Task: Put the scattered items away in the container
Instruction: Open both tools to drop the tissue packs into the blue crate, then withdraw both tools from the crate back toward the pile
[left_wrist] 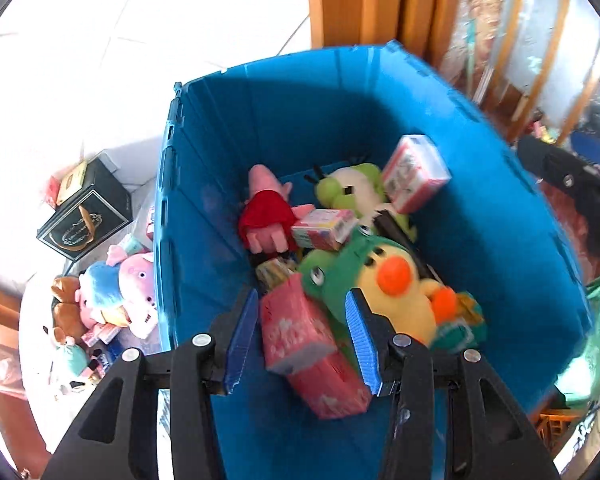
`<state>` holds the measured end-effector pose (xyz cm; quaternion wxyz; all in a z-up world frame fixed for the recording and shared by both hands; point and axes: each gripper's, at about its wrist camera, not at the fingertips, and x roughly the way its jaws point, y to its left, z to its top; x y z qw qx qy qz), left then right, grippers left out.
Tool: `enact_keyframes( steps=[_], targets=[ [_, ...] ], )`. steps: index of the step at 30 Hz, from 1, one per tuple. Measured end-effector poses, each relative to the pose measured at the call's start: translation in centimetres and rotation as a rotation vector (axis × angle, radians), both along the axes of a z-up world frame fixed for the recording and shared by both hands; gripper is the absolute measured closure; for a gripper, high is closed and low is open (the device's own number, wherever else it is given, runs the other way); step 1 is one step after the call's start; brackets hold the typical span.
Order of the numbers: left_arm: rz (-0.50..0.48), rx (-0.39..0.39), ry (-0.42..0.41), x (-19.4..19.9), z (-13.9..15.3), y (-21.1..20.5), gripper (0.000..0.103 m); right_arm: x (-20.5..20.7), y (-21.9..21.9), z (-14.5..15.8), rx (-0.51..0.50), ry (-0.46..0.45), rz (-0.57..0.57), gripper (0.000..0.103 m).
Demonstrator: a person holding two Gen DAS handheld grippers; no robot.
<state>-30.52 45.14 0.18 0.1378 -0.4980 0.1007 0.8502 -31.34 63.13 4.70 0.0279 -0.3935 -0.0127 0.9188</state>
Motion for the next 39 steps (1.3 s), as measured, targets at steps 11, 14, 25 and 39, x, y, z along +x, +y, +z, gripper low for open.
enact_keyframes(
  steps=[11, 14, 25, 39],
  targets=[
    [-0.197, 0.086, 0.048, 10.5, 1.0, -6.3, 0.058, 12.1, -3.2, 0.4, -0.04, 0.073, -0.161, 0.0],
    [-0.208, 0.088, 0.087, 13.0, 1.1, -9.9, 0.058, 15.3, -5.4, 0.2, -0.037, 0.08, -0.202, 0.0],
    [-0.067, 0.073, 0.13, 16.7, -0.4, -22.5, 0.058, 19.5, -18.3, -1.3, -0.099, 0.067, -0.097, 0.0],
    [0.312, 0.018, 0.103, 14.3, -3.0, -34.4, 0.058, 12.5, -32.5, -3.9, -0.168, 0.013, 0.311, 0.0]
  ],
)
